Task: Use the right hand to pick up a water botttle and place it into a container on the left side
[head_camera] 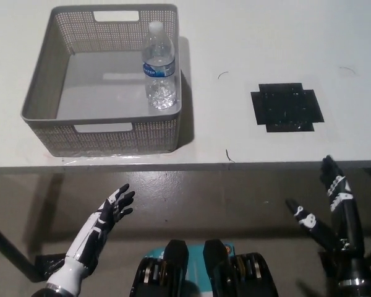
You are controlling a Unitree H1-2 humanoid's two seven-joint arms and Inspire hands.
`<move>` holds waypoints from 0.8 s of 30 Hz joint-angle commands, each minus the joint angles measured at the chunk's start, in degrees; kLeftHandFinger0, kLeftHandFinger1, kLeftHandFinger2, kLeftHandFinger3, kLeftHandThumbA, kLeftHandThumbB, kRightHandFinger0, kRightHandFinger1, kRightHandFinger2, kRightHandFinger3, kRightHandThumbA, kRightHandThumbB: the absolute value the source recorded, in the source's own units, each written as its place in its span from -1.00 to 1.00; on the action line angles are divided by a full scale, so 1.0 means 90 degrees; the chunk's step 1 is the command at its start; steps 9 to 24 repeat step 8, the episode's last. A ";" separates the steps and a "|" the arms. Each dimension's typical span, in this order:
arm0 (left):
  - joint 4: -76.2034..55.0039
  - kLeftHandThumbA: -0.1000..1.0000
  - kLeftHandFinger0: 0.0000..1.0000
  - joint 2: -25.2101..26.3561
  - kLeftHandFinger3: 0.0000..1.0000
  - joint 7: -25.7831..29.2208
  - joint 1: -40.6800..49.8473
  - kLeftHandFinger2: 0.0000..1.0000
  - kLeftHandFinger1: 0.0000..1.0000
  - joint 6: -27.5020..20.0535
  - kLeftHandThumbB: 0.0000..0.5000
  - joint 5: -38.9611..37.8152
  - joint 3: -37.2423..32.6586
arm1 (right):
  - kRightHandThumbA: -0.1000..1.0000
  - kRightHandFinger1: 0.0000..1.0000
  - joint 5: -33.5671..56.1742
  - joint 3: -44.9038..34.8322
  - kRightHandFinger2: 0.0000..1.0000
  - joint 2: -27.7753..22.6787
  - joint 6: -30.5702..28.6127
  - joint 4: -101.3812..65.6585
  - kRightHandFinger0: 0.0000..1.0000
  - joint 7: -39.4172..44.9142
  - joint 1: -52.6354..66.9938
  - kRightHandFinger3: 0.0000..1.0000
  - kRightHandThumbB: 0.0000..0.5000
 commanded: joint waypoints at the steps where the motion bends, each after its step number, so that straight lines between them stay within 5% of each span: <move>1: -0.0004 1.00 1.00 0.0022 1.00 -0.0024 -0.0104 1.00 1.00 -0.0218 -0.30 -0.0093 0.0061 | 1.00 1.00 0.0287 0.0024 1.00 -0.0010 -0.0378 -0.0021 1.00 0.0506 0.0101 1.00 0.54; 24: -0.0027 1.00 1.00 0.0009 1.00 0.0029 -0.0072 1.00 1.00 -0.0123 -0.22 -0.0085 0.0080 | 1.00 1.00 0.0202 0.0094 1.00 -0.0062 -0.0251 0.0088 1.00 0.0794 0.0096 1.00 0.45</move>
